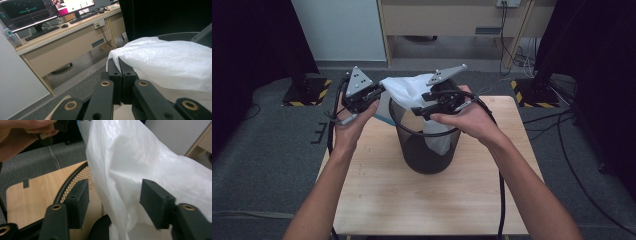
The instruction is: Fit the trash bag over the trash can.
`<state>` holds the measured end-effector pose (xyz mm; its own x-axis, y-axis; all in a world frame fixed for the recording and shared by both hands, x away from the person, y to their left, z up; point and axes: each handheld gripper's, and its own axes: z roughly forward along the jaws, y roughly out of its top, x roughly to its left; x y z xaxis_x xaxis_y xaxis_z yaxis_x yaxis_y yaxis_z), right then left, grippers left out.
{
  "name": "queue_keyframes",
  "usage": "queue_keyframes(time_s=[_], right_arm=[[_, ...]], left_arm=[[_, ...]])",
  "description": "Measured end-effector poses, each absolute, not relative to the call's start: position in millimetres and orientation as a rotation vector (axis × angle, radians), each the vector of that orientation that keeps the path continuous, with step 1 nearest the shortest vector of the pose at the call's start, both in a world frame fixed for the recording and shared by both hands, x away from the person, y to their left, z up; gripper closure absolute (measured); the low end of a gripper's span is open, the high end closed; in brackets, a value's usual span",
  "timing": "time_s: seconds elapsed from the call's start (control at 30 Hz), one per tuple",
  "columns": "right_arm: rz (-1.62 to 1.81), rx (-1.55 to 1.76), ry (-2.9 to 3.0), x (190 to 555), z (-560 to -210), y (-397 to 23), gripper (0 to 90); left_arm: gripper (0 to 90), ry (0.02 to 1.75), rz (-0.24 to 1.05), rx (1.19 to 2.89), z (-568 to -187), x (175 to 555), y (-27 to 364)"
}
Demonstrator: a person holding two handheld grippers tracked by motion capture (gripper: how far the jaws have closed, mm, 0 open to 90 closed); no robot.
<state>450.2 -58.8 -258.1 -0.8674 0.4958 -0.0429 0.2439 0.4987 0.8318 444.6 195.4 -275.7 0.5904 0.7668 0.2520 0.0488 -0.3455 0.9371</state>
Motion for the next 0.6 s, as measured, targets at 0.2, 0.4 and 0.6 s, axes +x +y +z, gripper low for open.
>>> queue_keyframes(time_s=[0.2,0.4,0.6], right_arm=[[1.297,0.614,2.474,458.2,-259.6,-50.4,71.1],[1.329,0.658,2.448,466.1,-253.9,-55.3,90.0],[1.329,0.656,2.439,467.6,-247.9,-60.1,90.0]], left_arm=[[84.1,0.649,0.861,1.788,-276.8,442.5,195.7],[69.4,0.655,0.903,1.793,-286.1,437.1,202.8],[66.4,0.678,0.912,1.807,-298.5,431.2,216.0]])
